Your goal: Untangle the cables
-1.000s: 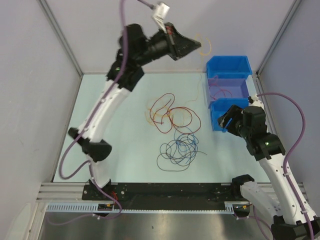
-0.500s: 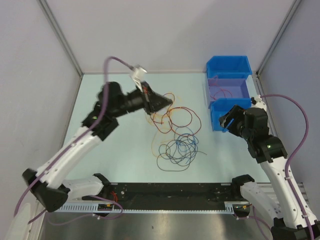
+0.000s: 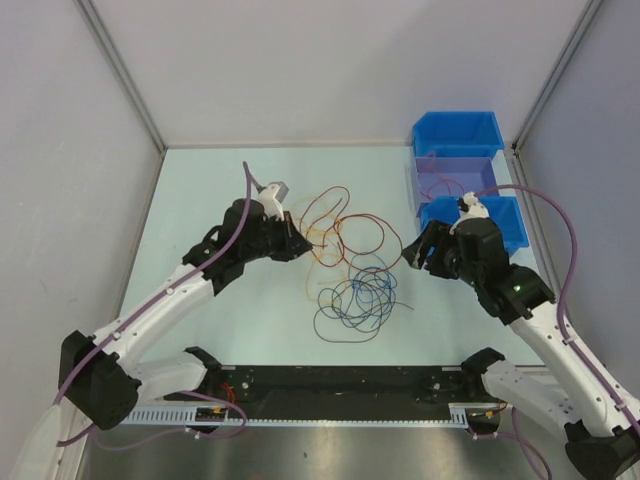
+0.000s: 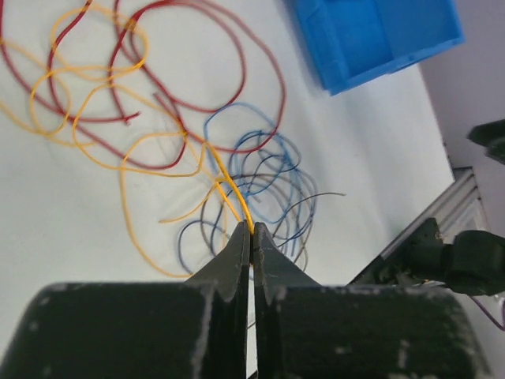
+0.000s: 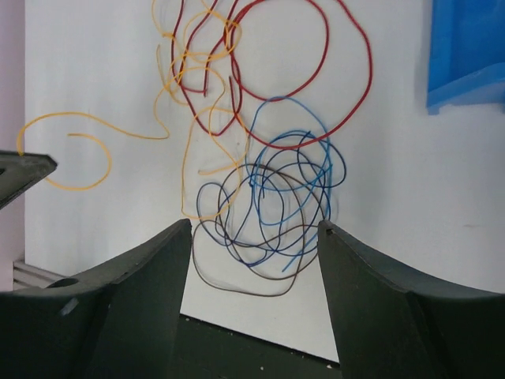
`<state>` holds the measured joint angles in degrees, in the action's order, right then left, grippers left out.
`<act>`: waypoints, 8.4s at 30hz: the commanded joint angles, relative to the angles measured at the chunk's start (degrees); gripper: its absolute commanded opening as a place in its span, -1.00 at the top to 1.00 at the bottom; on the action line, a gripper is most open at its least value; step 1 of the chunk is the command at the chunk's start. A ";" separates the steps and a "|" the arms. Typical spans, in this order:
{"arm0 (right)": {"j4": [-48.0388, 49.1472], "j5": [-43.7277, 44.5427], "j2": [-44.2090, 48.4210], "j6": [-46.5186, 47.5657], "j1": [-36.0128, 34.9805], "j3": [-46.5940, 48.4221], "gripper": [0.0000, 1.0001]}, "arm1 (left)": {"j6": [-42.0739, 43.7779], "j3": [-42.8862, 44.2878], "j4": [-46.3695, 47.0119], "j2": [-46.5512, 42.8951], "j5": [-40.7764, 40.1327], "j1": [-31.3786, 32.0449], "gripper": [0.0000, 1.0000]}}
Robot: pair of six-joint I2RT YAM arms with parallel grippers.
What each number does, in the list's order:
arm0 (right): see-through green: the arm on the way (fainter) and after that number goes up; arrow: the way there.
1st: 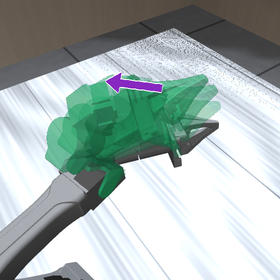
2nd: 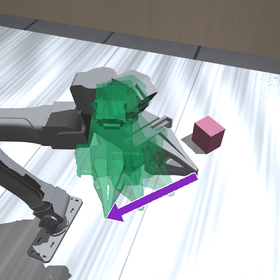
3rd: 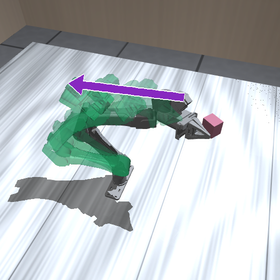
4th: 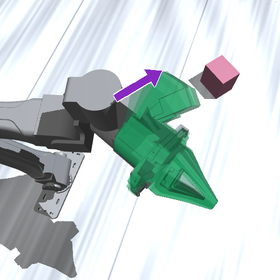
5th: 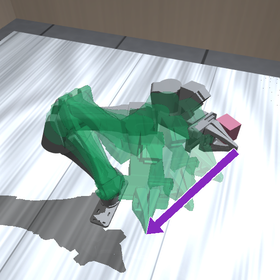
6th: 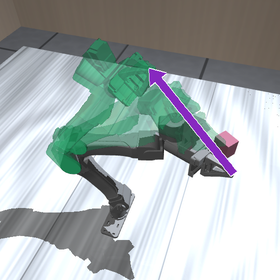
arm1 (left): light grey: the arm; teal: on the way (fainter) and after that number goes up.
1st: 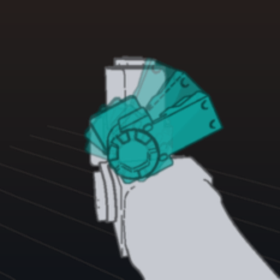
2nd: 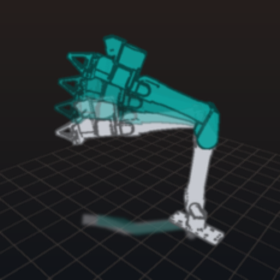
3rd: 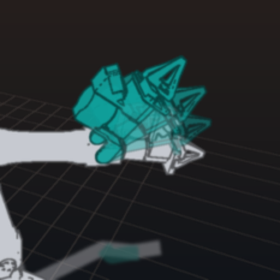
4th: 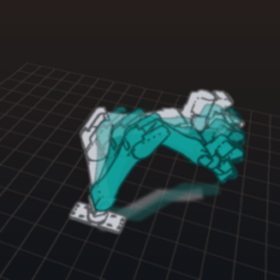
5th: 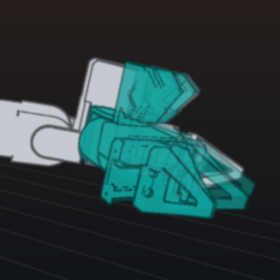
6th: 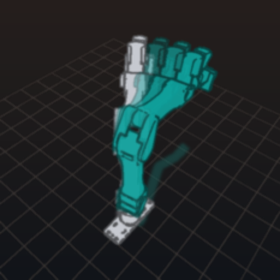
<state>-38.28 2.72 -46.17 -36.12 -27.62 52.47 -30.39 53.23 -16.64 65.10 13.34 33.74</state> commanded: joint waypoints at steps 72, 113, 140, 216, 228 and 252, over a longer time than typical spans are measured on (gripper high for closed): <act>-4.08 14.33 -74.50 -3.08 -24.24 37.70 0.74 | -3.89 -25.11 7.42 8.20 2.13 -7.37 0.99; -9.00 18.11 -60.35 -2.90 -24.50 41.76 1.00 | 10.87 -4.21 -19.55 -12.28 -4.55 -7.37 -0.44; -9.97 21.72 -72.13 -0.18 -20.72 38.94 0.47 | 13.34 -6.47 -18.60 -15.35 -7.54 -7.37 -0.47; 5.24 2.12 -74.50 8.69 -26.35 43.24 0.50 | 12.99 -6.56 -18.60 -14.91 -9.04 -7.37 -0.44; 1.55 1.58 -72.93 8.37 -27.06 45.80 0.28 | 12.99 -6.65 -18.51 -14.92 -8.86 -7.37 -0.44; 0.49 5.81 -65.71 -0.97 -19.58 32.09 -0.06 | 12.99 -6.74 -18.34 -15.36 -8.86 -7.46 -0.44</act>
<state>-37.82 7.22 -112.51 -35.24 -47.13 85.30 -17.93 46.61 -35.73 50.87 4.67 26.59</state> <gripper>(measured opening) 0.534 0.721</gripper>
